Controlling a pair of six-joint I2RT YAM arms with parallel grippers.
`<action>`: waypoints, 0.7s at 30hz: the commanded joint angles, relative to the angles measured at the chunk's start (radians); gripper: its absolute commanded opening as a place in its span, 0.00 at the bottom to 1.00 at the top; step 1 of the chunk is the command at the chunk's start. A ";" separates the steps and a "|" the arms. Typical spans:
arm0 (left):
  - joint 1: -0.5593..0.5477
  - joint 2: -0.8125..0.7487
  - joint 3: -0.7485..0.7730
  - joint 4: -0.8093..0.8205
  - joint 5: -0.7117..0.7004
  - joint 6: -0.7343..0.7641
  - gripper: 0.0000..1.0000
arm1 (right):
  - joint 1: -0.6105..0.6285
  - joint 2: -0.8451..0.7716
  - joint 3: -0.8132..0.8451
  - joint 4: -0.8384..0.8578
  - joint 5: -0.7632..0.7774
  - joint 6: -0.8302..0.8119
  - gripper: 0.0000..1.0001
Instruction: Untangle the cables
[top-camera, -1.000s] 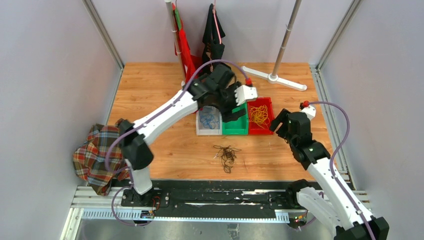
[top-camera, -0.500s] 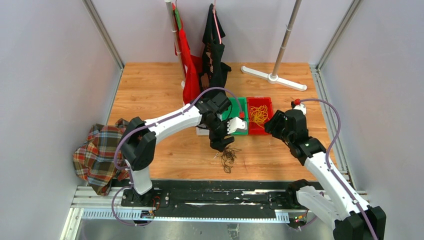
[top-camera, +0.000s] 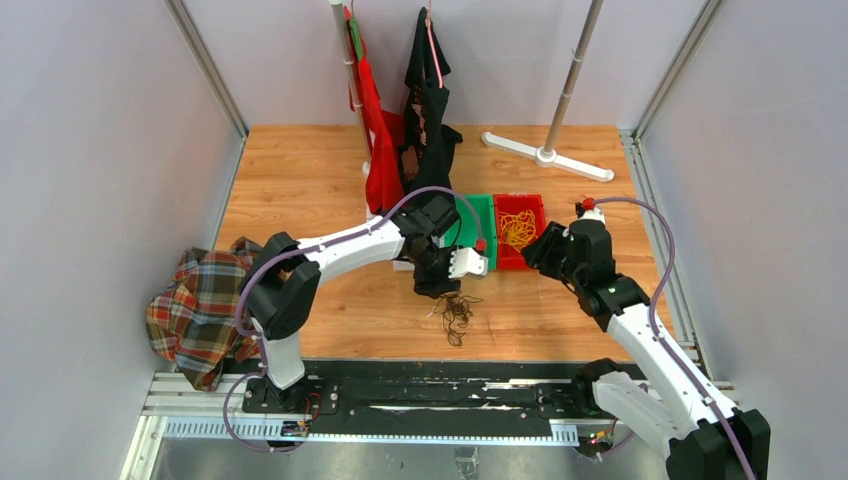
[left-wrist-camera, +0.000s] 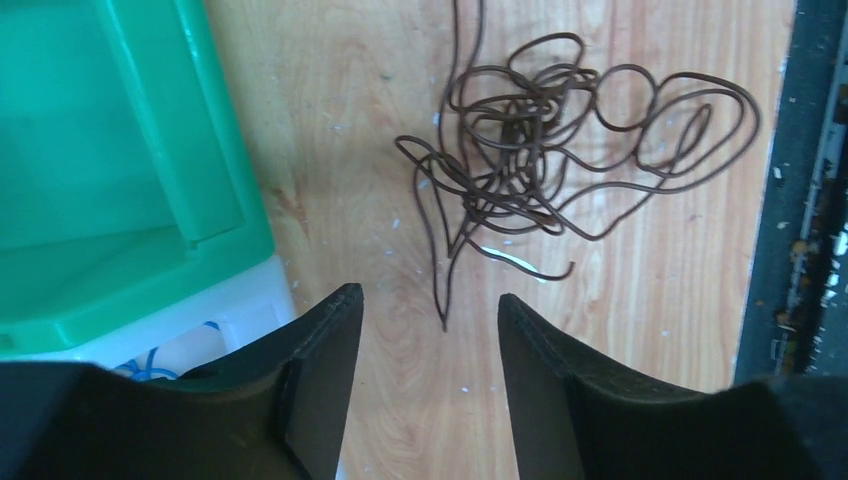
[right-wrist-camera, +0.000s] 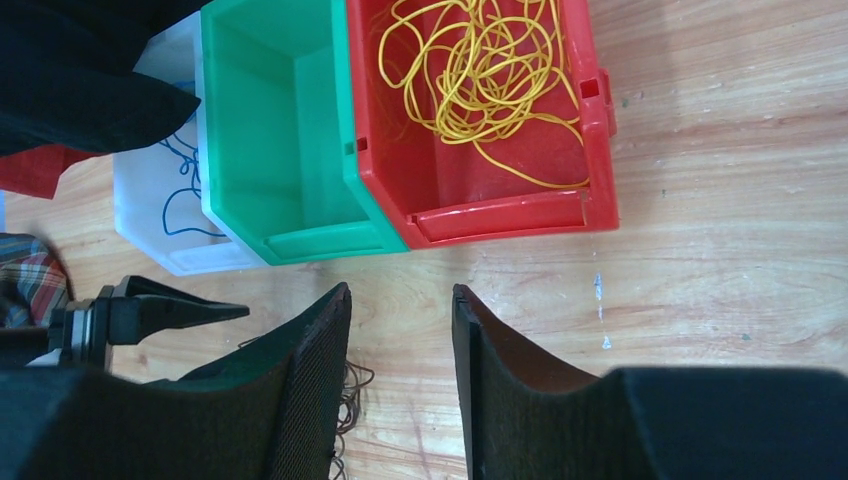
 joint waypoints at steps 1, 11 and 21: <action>0.011 0.029 -0.013 0.079 -0.011 -0.004 0.54 | -0.012 -0.004 -0.007 0.024 -0.032 -0.020 0.41; 0.011 0.003 -0.082 0.072 0.068 -0.006 0.46 | -0.013 -0.019 -0.006 0.006 -0.018 -0.025 0.39; 0.011 -0.042 -0.089 0.189 -0.099 -0.146 0.01 | -0.012 -0.017 -0.011 0.028 -0.048 -0.032 0.32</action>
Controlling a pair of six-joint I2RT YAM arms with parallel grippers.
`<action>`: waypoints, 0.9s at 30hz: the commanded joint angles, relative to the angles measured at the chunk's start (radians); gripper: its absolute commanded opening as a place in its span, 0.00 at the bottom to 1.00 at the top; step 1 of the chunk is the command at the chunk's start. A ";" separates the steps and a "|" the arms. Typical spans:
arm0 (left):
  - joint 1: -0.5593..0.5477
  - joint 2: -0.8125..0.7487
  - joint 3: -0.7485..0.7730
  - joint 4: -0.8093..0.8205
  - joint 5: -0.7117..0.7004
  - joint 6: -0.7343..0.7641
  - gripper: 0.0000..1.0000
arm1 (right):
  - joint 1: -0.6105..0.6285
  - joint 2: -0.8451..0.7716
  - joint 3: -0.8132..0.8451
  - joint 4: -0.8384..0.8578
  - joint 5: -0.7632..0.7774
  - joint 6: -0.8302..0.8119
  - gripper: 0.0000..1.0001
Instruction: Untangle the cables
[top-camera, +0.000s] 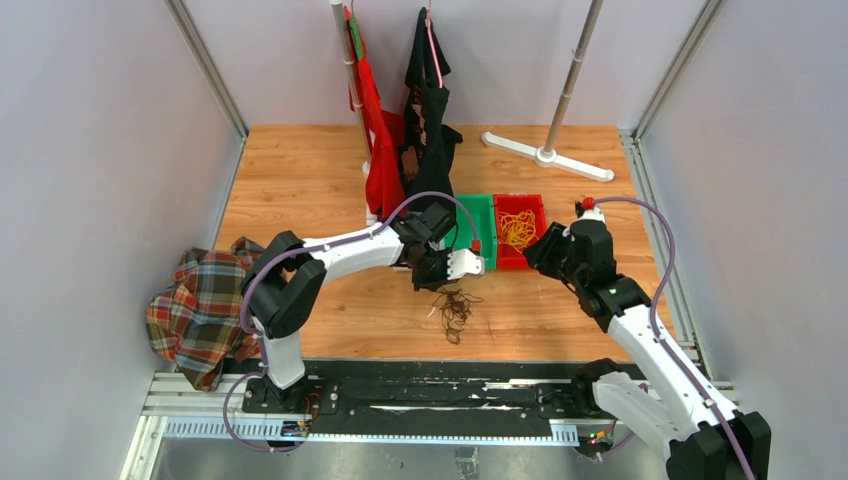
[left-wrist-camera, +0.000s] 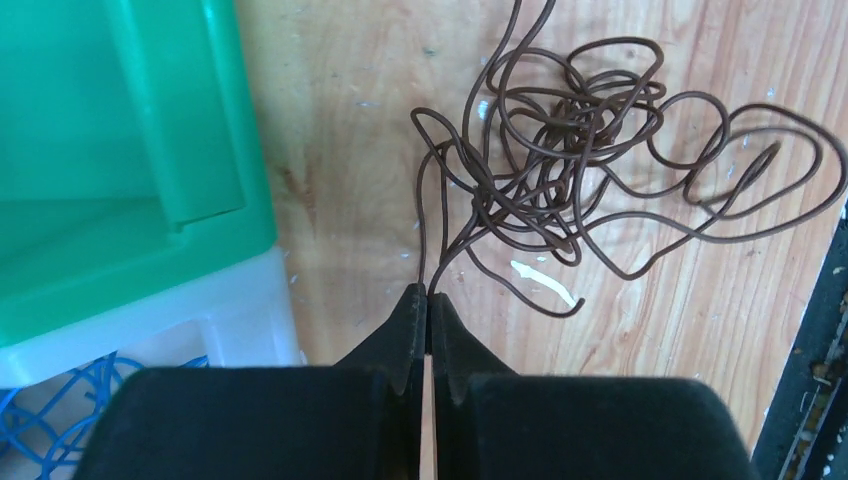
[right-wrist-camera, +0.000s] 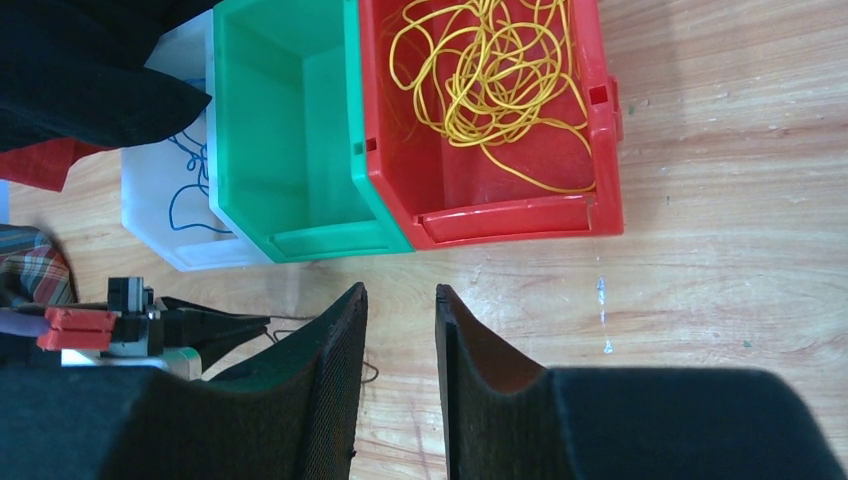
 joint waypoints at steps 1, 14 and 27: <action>0.002 -0.088 0.000 0.035 -0.051 -0.089 0.01 | -0.010 -0.007 -0.009 0.034 -0.038 -0.021 0.32; 0.003 -0.434 0.123 -0.340 0.117 -0.225 0.01 | 0.380 -0.095 -0.098 0.472 -0.065 -0.277 0.62; 0.003 -0.470 0.139 -0.358 0.072 -0.341 0.01 | 0.648 -0.002 -0.141 0.679 -0.081 -0.491 0.65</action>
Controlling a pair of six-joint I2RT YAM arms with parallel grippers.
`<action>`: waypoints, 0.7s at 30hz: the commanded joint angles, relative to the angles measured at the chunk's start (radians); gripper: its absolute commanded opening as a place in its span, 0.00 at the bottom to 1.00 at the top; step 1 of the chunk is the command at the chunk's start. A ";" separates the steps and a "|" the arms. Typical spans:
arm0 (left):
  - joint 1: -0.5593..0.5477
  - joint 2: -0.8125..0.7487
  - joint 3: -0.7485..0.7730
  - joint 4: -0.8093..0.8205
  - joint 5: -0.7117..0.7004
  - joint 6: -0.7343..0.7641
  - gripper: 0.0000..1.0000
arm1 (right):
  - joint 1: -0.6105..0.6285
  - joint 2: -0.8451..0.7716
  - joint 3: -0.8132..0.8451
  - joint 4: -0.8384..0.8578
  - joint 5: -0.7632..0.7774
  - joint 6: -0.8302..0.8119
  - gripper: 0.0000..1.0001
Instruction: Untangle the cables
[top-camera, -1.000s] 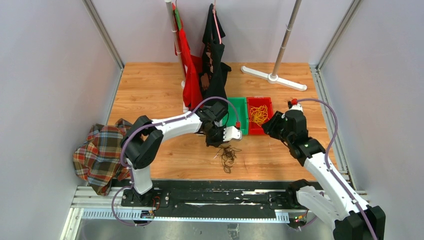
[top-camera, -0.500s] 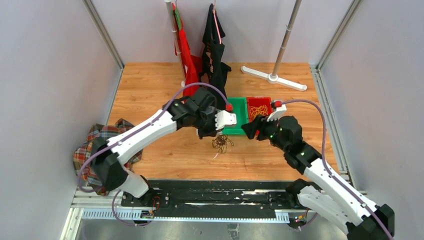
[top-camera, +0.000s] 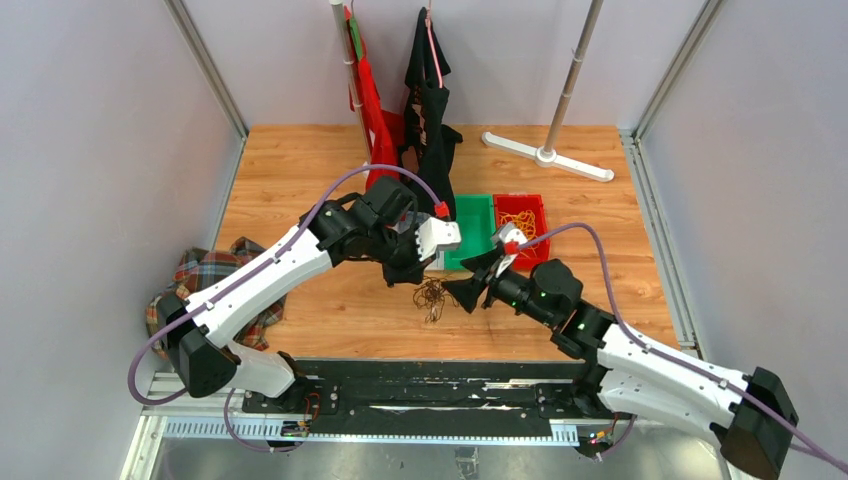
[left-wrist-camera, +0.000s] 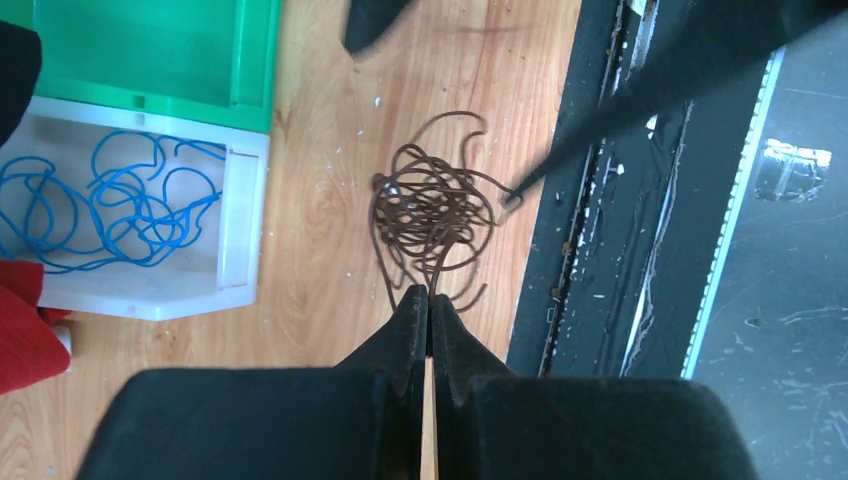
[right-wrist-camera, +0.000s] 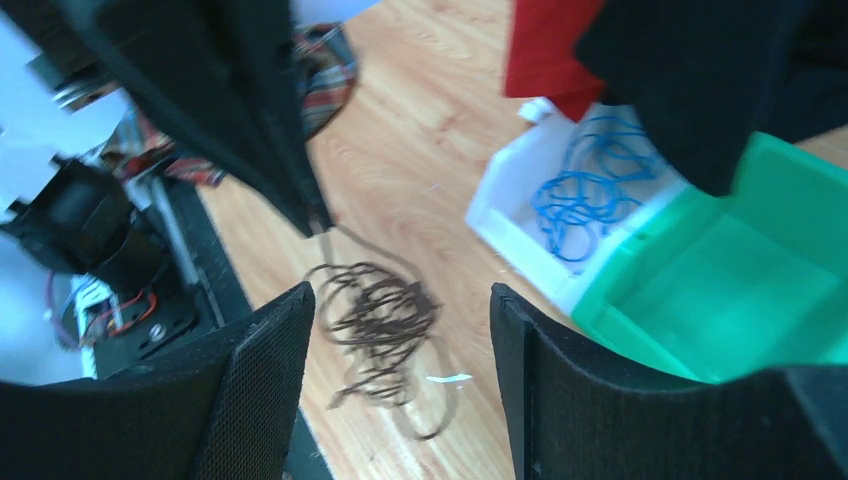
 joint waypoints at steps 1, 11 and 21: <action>0.003 -0.004 0.027 -0.024 0.007 -0.059 0.01 | 0.114 0.065 0.029 0.080 0.035 -0.135 0.65; 0.008 -0.010 0.053 -0.063 0.145 -0.070 0.01 | 0.163 0.168 0.064 0.181 0.178 -0.139 0.65; 0.008 -0.009 0.080 -0.090 0.265 -0.057 0.01 | 0.180 0.262 0.076 0.278 0.298 -0.134 0.64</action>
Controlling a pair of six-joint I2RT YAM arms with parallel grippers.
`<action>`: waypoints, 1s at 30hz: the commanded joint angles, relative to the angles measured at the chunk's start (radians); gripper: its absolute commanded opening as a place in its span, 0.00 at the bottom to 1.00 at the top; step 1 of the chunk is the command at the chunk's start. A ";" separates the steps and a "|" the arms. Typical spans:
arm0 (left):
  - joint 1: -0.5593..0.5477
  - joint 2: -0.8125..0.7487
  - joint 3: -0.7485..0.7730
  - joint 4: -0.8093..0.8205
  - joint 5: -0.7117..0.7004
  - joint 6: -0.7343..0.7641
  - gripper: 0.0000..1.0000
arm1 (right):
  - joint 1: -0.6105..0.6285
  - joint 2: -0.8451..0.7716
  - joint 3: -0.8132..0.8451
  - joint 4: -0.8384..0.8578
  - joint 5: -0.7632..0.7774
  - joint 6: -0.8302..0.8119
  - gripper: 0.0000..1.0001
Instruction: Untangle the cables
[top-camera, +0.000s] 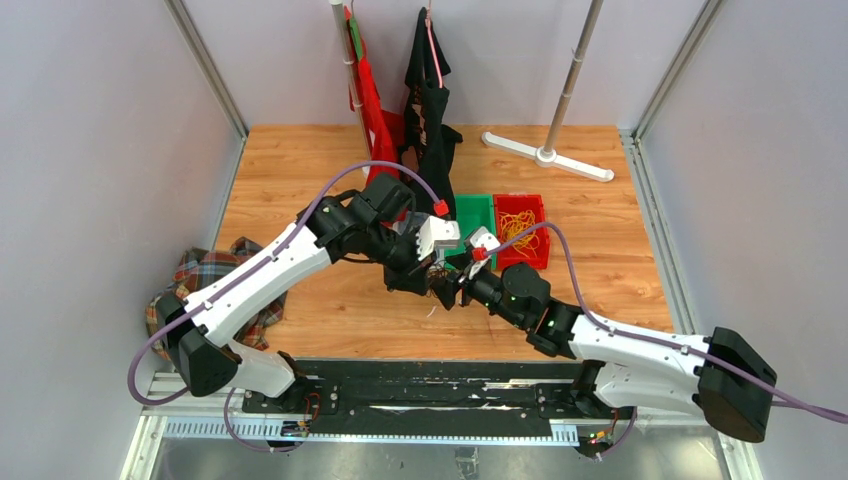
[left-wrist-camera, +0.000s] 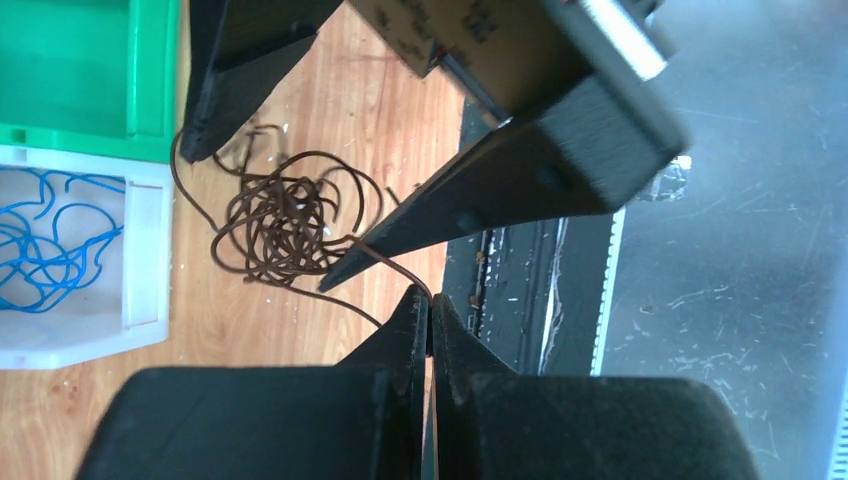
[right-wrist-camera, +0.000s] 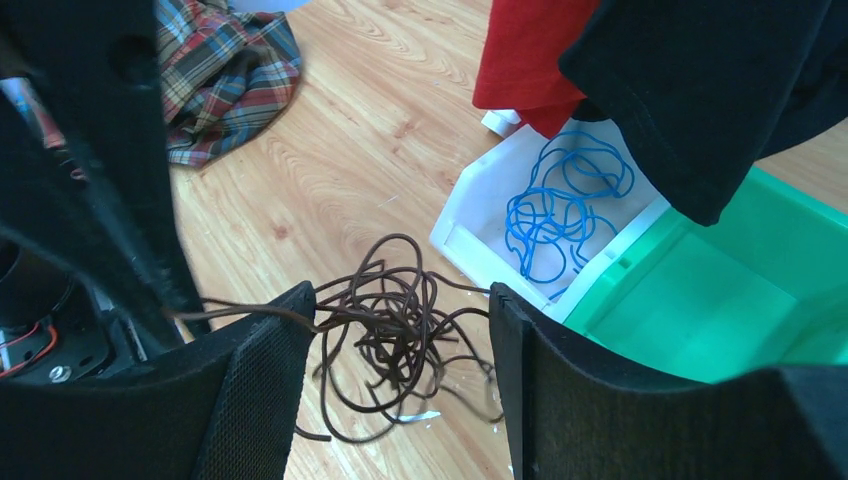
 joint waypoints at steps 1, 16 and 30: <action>0.003 -0.013 0.055 -0.041 0.125 0.013 0.01 | 0.024 0.047 0.052 0.110 0.103 -0.010 0.64; 0.013 0.042 0.231 -0.227 0.344 0.130 0.01 | 0.032 0.097 -0.044 0.216 0.184 0.083 0.64; 0.030 0.034 0.492 -0.295 0.245 0.154 0.00 | 0.032 0.033 -0.216 0.133 0.257 0.198 0.34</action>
